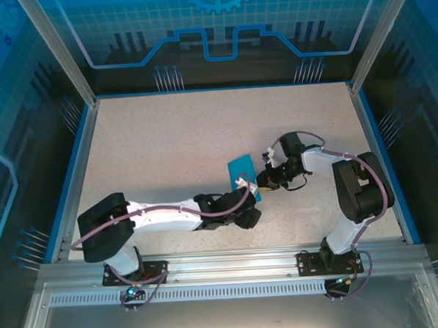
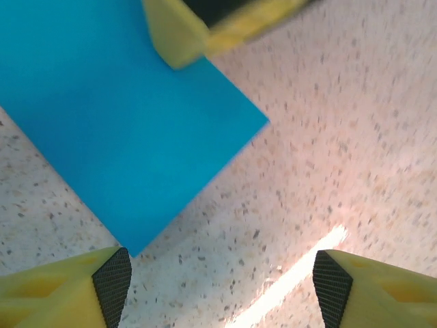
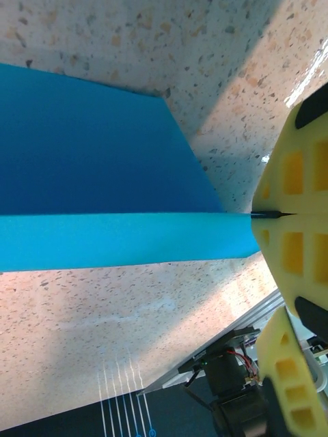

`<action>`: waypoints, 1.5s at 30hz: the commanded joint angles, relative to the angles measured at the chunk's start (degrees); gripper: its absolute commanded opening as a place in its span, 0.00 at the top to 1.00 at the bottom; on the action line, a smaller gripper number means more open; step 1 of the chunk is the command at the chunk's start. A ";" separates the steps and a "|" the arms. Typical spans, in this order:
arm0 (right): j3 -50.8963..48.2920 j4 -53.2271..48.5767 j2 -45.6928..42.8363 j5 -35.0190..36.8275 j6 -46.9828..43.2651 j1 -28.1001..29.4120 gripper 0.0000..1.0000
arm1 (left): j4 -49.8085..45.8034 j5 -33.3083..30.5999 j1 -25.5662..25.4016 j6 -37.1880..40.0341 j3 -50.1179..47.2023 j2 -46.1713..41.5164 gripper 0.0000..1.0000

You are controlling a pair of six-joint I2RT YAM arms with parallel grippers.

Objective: Fold a paper plane with a square sheet of paper (pick it up from the middle)
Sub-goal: Third fold the triangle at the center of the table.

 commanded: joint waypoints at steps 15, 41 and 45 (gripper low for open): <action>2.13 -2.84 -1.08 -1.02 0.24 0.96 0.93 | -6.54 -13.62 -1.09 8.32 13.33 14.06 0.24; 2.78 -3.64 0.30 0.23 -0.39 0.91 0.87 | -1.64 -12.59 0.44 4.66 7.40 7.45 1.00; 2.58 -4.16 -0.36 0.64 -0.76 0.92 0.79 | 0.48 -7.75 1.99 4.34 5.50 6.18 1.00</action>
